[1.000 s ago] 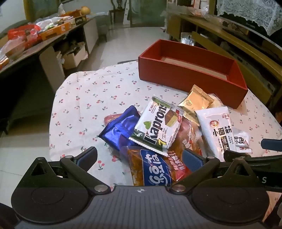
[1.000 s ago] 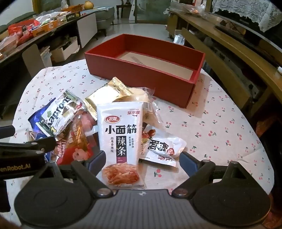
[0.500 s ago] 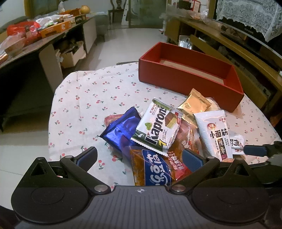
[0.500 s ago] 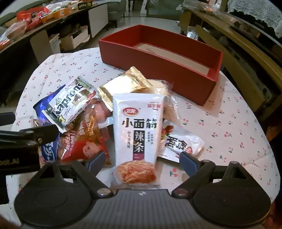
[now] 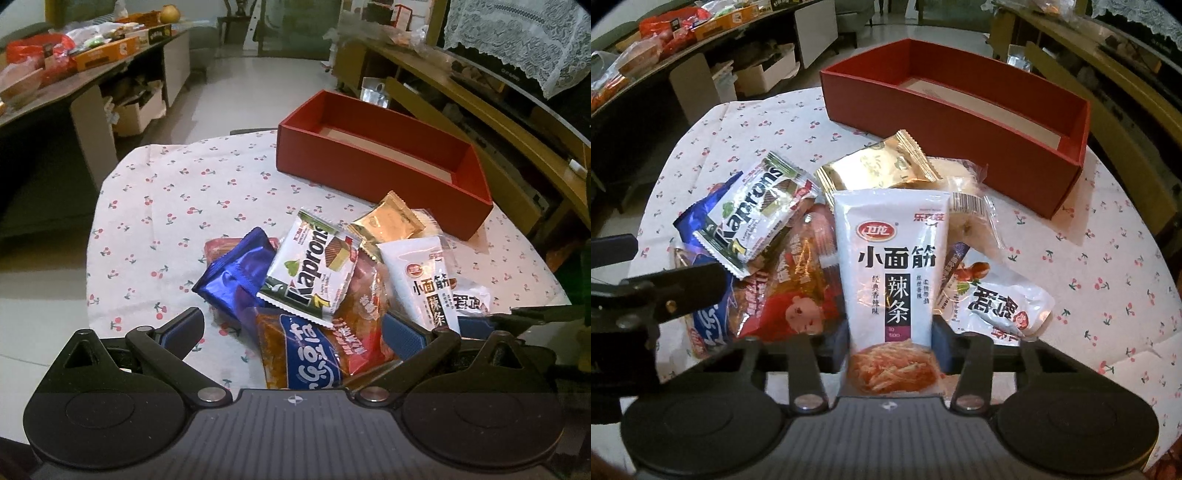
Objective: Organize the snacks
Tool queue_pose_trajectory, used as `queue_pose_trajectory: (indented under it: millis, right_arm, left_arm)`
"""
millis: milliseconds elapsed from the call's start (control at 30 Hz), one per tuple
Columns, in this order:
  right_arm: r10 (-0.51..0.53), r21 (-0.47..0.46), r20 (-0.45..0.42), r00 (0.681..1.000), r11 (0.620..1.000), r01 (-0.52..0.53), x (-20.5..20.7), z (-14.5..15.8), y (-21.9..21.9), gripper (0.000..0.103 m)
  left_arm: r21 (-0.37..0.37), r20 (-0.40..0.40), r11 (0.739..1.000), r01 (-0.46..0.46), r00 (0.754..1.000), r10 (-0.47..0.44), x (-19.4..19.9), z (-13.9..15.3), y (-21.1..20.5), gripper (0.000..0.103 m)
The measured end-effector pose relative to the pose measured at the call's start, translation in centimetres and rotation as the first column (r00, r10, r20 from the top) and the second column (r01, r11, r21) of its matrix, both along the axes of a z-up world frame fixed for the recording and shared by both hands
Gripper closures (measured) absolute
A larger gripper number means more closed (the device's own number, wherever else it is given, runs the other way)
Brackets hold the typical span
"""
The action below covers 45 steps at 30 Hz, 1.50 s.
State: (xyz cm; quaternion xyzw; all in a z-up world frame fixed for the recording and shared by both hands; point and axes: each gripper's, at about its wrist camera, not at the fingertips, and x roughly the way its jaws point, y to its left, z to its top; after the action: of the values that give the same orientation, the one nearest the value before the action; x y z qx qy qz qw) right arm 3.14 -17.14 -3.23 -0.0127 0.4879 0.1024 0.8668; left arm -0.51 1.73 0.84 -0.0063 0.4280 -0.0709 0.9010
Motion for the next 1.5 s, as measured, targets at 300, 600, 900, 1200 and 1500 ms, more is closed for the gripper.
queue_pose_trajectory:
  millis: [300,600,900,1200,1500]
  right_arm:
    - [0.024,-0.016,-0.001,1.0,1.0,-0.024,0.0,0.0,0.4,0.047]
    - [0.007,0.008,-0.045,0.999,1.0,-0.007,0.8,-0.9,0.0,0.044]
    - [0.026,0.039,-0.03,0.999,0.999,-0.025,-0.1,-0.1,-0.7,0.051]
    - [-0.014,0.085,0.001,1.0,0.996,0.014,-0.6,1.3,-2.3,0.051]
    - [-0.015,0.092,0.02,1.0,0.996,0.013,-0.9,2.0,-2.6,0.051]
  left_arm:
    - [-0.02,-0.001,1.0,0.021,1.0,-0.021,-0.1,0.2,-0.2,0.0]
    - [-0.035,-0.006,0.999,0.02,1.0,-0.02,0.1,0.1,0.0,0.0]
    - [-0.024,-0.001,0.999,0.033,0.999,-0.033,0.0,0.1,0.0,0.0]
    - [0.0,-0.009,0.999,0.038,0.999,-0.038,0.1,-0.4,-0.4,0.0]
    - [0.046,-0.024,0.998,0.045,0.999,-0.044,0.3,-1.0,-1.3,0.0]
